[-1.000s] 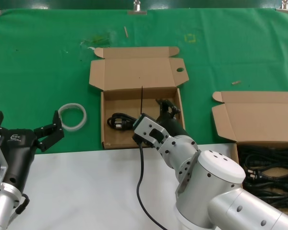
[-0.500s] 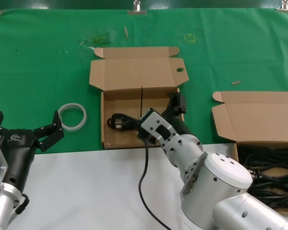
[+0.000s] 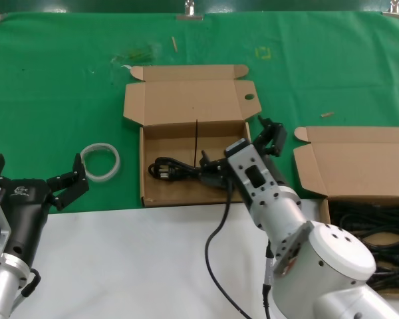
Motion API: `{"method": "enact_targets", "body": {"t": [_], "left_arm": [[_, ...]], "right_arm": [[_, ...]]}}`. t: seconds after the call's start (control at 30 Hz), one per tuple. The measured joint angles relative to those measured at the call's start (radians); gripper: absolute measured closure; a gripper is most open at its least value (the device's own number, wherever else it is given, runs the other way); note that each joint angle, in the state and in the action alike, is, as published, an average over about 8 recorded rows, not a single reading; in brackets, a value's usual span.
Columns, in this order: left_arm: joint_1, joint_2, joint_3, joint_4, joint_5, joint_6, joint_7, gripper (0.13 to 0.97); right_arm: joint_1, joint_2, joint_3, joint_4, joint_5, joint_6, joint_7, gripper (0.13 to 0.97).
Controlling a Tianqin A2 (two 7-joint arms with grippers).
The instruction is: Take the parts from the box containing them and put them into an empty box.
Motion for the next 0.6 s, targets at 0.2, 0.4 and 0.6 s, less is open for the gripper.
{"method": "enact_targets", "body": {"t": [0.2, 0.4, 0.6], "left_arm": [[0.000, 0.000, 0.000, 0.000, 0.000, 0.000, 0.000, 0.132], [0.000, 0.000, 0.000, 0.000, 0.000, 0.000, 0.000, 0.132], [0.000, 0.000, 0.000, 0.000, 0.000, 0.000, 0.001, 0.132]], "right_arm": [[-0.050, 0.000, 0.071, 0.027, -0.076, -0.052, 0.107, 0.150], [-0.098, 0.000, 0.143, 0.054, -0.153, -0.104, 0.214, 0.131], [-0.147, 0.000, 0.214, 0.081, -0.229, -0.156, 0.321, 0.130]]}}
